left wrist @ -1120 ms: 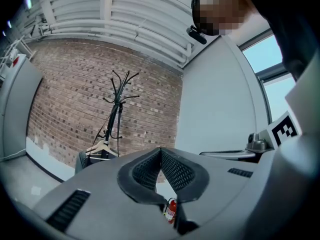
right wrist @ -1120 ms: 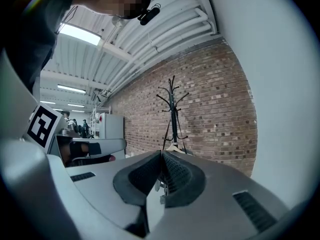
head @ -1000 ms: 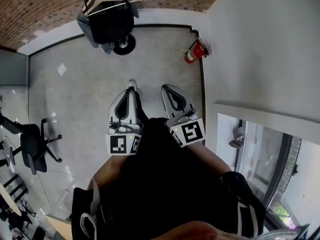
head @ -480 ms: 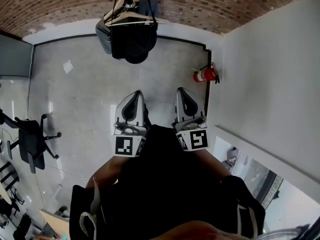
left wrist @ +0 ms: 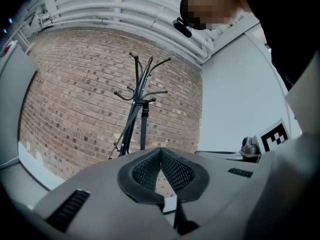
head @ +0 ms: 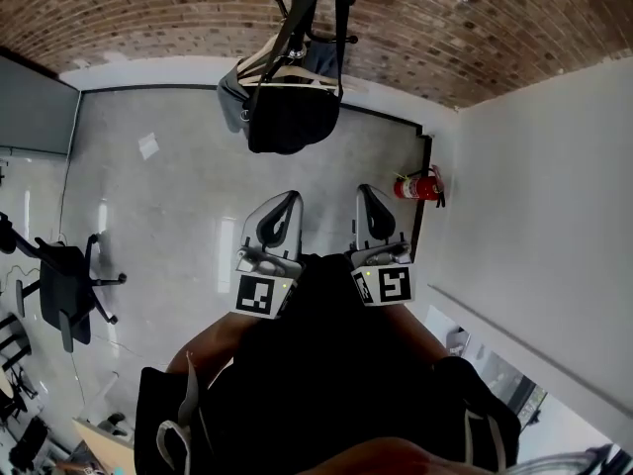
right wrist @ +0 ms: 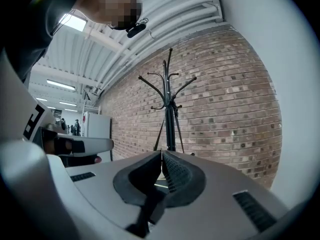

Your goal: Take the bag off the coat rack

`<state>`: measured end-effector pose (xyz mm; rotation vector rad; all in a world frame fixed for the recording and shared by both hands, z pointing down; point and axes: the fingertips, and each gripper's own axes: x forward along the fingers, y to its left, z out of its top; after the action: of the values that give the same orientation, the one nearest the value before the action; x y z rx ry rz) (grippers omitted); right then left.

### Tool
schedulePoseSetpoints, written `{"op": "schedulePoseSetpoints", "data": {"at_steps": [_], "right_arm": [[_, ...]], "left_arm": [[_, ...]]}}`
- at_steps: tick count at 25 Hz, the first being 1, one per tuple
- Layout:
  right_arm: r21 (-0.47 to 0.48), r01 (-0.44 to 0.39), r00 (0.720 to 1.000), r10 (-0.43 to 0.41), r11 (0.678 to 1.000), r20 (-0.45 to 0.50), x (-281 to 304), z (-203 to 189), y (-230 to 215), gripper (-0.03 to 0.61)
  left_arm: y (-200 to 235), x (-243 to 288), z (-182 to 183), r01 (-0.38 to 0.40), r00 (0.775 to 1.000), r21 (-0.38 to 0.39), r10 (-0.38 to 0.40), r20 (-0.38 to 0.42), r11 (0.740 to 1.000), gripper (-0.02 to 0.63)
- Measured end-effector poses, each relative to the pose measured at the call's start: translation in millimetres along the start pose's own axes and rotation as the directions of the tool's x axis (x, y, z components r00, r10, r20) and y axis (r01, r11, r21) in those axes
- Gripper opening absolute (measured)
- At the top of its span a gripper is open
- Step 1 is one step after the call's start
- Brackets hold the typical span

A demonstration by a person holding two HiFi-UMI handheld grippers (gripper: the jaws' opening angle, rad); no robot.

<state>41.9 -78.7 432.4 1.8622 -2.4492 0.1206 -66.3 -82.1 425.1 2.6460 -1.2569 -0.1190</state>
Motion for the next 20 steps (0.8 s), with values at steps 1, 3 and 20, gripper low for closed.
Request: {"op": "schedulePoseSetpoints", "data": {"at_steps": [1,3,20], "right_arm": [[0.008,0.022,1.0,-0.022,1.0,-0.011,3.6,-4.6,-7.3,0.021],[0.031,0.055,0.998,-0.054,0.998,-0.031,9.7,-13.5,-23.0,0.021],[0.014,-0.122,0.992,0.121,0.992,0.046,74.1,28.0,-43.6,0.021]], "left_arm": [[3.9,4.9,-0.1,0.005,1.0,0.003,-0.005,-0.002,1.0,0.018],[9.8,16.7,-2.2,0.014,1.0,-0.006,-0.014,-0.01,1.0,0.018],[18.2,99.2,32.4,-0.045,0.997,-0.014,0.046,0.064,0.999,0.02]]}}
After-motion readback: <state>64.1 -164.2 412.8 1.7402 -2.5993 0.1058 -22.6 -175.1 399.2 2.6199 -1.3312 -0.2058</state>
